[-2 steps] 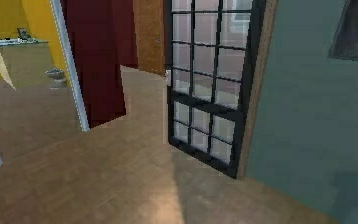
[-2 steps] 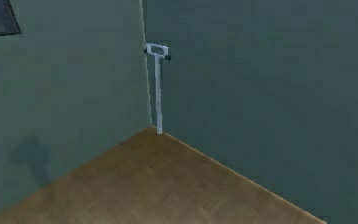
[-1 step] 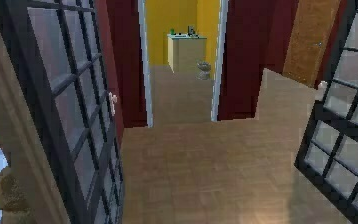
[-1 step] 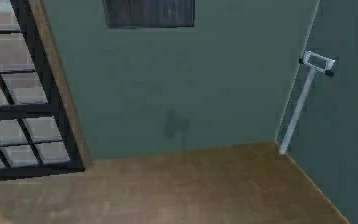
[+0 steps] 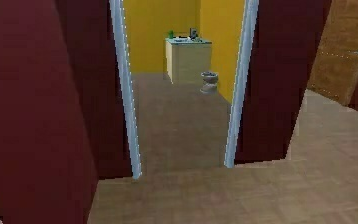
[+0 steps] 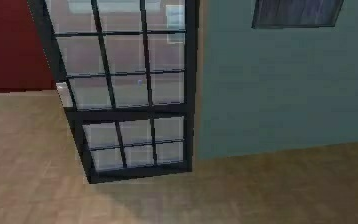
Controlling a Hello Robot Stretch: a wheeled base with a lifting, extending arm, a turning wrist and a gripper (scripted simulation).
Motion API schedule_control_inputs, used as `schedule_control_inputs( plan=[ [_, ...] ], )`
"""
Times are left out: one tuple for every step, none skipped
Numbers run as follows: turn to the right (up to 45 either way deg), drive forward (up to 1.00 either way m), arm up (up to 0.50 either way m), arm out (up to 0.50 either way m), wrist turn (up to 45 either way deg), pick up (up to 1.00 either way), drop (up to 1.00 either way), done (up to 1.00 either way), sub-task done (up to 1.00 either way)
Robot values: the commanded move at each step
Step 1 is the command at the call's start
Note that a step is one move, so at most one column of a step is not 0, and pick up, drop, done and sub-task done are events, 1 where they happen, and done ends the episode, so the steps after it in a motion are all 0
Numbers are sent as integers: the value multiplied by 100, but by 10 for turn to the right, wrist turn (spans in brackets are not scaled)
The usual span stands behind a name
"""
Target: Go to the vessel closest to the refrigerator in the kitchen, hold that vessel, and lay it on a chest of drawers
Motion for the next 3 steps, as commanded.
schedule_control_inputs(
  plan=[
    [0,100,0,0,0,0,0,0,0],
    [0,35,0,0,0,0,0,0,0],
    [0,100,0,0,0,0,0,0,0]
  ],
)
